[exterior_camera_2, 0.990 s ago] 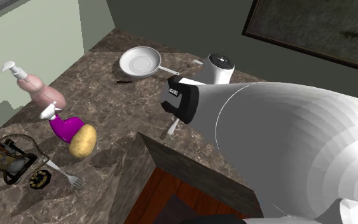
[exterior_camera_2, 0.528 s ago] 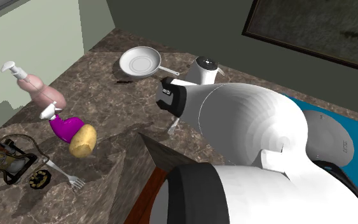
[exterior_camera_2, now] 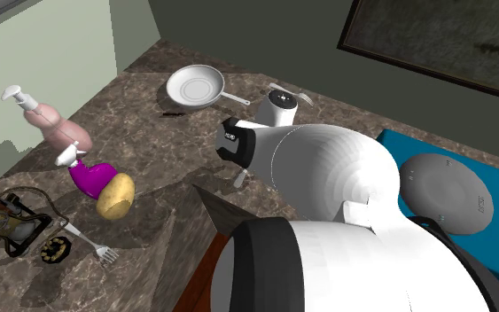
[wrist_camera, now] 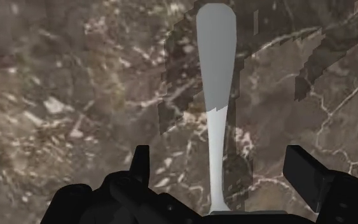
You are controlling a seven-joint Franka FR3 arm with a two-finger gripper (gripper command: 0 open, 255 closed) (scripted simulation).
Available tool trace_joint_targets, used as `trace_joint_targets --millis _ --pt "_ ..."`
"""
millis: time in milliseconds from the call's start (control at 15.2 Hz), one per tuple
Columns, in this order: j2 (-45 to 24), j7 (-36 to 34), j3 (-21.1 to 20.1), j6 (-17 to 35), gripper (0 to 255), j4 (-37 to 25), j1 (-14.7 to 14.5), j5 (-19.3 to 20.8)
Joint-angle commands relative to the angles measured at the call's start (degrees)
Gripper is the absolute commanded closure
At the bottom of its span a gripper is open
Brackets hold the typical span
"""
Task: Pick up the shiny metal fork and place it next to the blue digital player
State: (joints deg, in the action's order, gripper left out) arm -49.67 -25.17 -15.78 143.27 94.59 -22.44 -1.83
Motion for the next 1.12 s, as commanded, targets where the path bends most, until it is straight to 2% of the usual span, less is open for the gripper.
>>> trace_joint_targets --millis 0,264,330,1056 --pt "0.0 0.0 0.0 0.1 0 0.0 0.0 0.0" --pt "0.0 0.0 0.0 0.1 0 0.0 0.0 0.0" --pt "0.0 0.0 0.0 0.1 255 0.0 0.0 0.0" --pt "1.3 -0.1 -0.2 -0.6 255 0.6 0.2 -0.1"
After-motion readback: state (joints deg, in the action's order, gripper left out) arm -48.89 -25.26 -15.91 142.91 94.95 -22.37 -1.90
